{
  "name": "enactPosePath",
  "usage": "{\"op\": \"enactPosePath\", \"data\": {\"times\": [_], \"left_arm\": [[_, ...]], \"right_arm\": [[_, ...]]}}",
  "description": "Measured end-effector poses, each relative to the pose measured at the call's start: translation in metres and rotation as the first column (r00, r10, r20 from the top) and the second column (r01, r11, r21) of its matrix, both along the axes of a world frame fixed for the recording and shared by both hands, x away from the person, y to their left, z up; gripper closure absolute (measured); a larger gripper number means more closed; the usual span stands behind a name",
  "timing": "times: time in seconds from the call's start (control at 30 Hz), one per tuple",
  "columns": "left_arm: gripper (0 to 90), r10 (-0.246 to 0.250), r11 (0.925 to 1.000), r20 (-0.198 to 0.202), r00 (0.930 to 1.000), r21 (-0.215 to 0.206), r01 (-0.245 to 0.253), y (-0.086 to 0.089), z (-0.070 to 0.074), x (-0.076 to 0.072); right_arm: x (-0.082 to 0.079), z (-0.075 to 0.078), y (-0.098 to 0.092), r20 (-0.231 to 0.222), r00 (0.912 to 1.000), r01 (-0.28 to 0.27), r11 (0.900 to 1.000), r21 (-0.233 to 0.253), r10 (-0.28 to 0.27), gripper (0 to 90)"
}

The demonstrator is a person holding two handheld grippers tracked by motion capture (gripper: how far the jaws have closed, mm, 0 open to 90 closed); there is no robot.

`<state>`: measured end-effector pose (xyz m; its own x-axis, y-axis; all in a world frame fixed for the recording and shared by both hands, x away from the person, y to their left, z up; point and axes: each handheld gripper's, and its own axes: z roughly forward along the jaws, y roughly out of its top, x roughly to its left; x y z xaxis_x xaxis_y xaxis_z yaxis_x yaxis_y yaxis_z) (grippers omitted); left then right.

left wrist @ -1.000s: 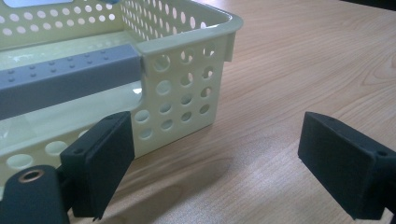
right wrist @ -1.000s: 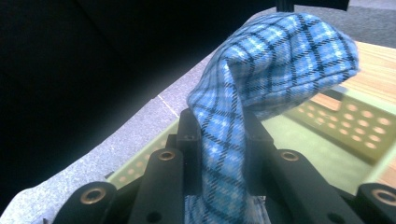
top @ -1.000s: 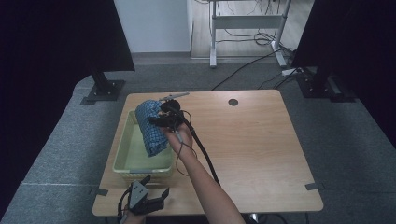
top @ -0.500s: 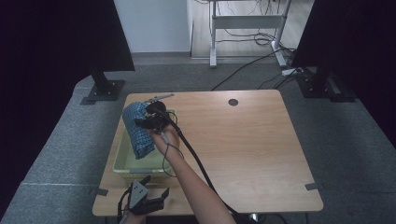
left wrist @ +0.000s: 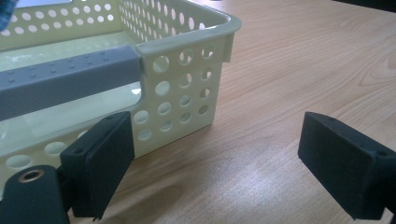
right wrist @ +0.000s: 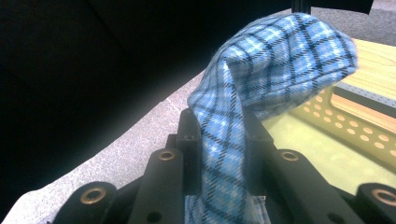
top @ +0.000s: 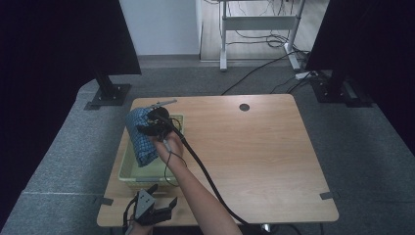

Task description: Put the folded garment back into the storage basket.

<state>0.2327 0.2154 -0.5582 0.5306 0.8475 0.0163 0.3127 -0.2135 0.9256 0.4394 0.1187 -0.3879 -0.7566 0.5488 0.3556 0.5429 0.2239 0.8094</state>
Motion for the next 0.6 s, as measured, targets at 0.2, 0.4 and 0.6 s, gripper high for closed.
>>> {"op": "enactPosePath", "data": {"times": [0.2, 0.4, 0.6], "left_arm": [[11.0, -0.001, 1.0, -0.001, 1.0, 0.002, 0.001, 0.0, 0.0, 0.0], [10.9, -0.003, 1.0, 0.0, 1.0, 0.0, 0.003, 0.0, 0.0, 0.0], [10.9, -0.005, 1.0, 0.0, 1.0, -0.001, 0.005, 0.0, 0.0, 0.0]], "right_arm": [[0.003, -0.01, 0.001, -0.01, 0.9997, 0.02, 1.0, 0.001, -0.02, 73.9], [0.005, -0.029, 0.002, -0.045, 0.9984, 0.034, 0.999, -0.02, -0.035, 73.8], [0.008, -0.047, 0.002, -0.071, 0.9956, 0.059, 0.997, -0.043, -0.062, 73.8]]}}
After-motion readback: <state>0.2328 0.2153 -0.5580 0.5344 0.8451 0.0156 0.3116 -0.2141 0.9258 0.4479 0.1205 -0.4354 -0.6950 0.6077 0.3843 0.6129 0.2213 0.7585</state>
